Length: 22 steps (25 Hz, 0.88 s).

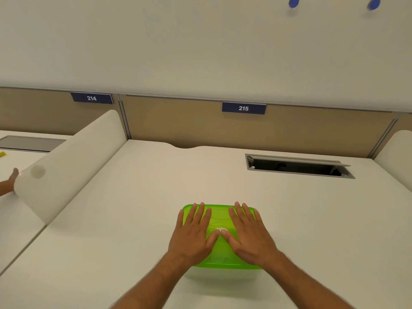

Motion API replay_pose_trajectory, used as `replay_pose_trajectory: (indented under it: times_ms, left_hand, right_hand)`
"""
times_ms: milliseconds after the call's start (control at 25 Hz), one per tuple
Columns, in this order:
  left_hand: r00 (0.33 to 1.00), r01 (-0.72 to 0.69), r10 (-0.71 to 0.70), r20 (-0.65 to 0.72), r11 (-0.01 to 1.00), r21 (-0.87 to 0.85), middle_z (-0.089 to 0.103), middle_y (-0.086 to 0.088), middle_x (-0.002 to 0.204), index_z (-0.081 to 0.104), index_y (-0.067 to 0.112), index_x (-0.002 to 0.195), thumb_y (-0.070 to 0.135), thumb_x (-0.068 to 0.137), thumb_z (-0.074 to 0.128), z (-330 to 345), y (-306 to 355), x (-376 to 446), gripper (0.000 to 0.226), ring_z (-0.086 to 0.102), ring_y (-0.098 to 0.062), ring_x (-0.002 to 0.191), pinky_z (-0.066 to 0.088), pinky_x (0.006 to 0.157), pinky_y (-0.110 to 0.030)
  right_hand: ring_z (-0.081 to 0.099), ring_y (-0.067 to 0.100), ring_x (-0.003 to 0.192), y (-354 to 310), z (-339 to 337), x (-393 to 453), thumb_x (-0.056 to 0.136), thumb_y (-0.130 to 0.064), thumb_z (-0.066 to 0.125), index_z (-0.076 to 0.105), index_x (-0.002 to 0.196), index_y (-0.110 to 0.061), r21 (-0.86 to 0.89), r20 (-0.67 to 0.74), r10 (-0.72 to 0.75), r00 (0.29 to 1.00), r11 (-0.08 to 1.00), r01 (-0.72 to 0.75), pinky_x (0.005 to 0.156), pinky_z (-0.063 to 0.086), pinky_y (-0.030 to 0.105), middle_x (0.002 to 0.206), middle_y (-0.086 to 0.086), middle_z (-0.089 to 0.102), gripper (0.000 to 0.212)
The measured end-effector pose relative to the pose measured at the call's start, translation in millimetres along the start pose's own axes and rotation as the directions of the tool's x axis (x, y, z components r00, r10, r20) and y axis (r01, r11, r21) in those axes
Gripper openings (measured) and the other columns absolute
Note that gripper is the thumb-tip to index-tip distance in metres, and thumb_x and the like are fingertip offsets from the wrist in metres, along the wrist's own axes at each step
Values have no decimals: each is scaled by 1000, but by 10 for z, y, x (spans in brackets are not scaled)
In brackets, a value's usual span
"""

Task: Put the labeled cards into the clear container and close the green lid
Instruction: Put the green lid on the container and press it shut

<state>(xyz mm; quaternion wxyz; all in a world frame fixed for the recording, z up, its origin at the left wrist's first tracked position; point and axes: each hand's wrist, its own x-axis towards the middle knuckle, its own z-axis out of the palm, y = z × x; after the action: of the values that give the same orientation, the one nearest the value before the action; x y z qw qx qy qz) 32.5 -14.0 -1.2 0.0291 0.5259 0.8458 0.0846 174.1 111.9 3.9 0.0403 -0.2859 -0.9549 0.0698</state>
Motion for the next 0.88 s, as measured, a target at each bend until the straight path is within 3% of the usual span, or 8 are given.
replay_pose_trajectory:
  times_ms: [480,600,880]
  left_hand:
    - [999,-36,36,16,999,15,-21,8,160,-8,29,156,71,66,-32,23,0,-6,102,-19,-15,150,-15,118,-46]
    - [999,-31,31,25,999,15,-21,8,161,-10,30,156,70,66,-29,12,15,-1,100,-19,-14,150,-13,121,-47]
    - [999,-41,41,4,999,18,-16,6,164,-7,28,157,70,69,-27,26,6,-8,99,-18,-14,150,-13,121,-47]
  right_hand:
    - [-13,22,148,35,170,41,89,-73,3,6,154,-21,-47,-54,-10,999,999,8,114,-9,45,161,0,-6,82]
    - [-9,23,148,37,178,41,88,-73,0,9,154,-21,-48,-67,-12,998,999,9,114,-8,45,161,1,-3,85]
    - [-19,20,147,4,91,30,78,-76,-11,-2,154,-23,-35,-7,-2,1000,999,2,114,-14,43,161,0,-15,92]
